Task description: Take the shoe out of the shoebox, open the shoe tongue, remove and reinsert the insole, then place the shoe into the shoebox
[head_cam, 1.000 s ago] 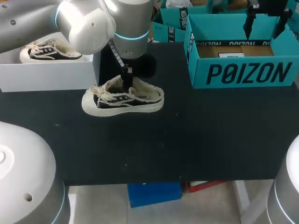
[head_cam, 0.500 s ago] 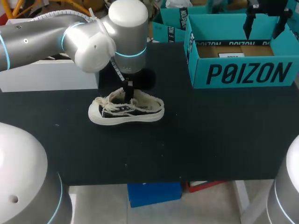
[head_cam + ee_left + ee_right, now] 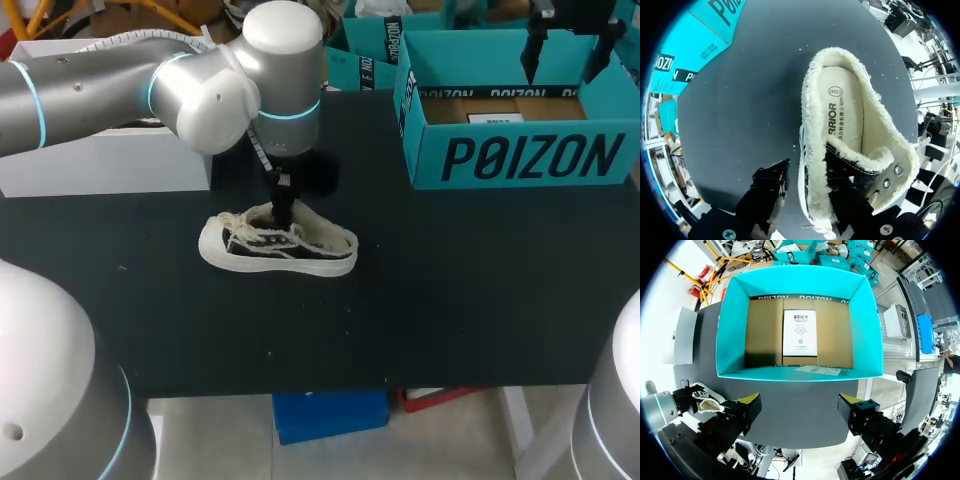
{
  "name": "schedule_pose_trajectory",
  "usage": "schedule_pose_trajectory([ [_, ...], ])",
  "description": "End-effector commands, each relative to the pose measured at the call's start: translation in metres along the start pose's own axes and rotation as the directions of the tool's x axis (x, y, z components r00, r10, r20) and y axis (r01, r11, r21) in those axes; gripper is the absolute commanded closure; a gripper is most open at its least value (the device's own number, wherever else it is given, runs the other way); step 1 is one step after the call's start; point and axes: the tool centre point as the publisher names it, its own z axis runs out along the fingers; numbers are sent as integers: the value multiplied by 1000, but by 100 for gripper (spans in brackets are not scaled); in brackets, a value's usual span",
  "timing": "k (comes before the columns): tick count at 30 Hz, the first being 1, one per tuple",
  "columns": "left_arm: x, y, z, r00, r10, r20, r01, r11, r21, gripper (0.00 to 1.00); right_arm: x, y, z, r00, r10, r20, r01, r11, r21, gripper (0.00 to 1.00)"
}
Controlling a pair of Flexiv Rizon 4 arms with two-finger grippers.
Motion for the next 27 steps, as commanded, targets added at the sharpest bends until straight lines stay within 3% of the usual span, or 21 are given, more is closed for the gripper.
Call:
schedule_pose_trajectory([
  [1,4,5,-30,1000,6,4,-6,1000,23,0,0,0,0,1000,0,0,0,1000,0,0],
  [9,13,20,-93,997,-4,72,0,998,60,0,0,0,0,1000,0,0,0,1000,0,0],
  [15,20,39,-124,998,-39,58,25,977,214,0,0,0,0,1000,0,0,0,1000,0,0],
  [27,45,87,-145,998,-63,22,46,886,461,0,0,0,0,1000,0,0,0,1000,0,0],
])
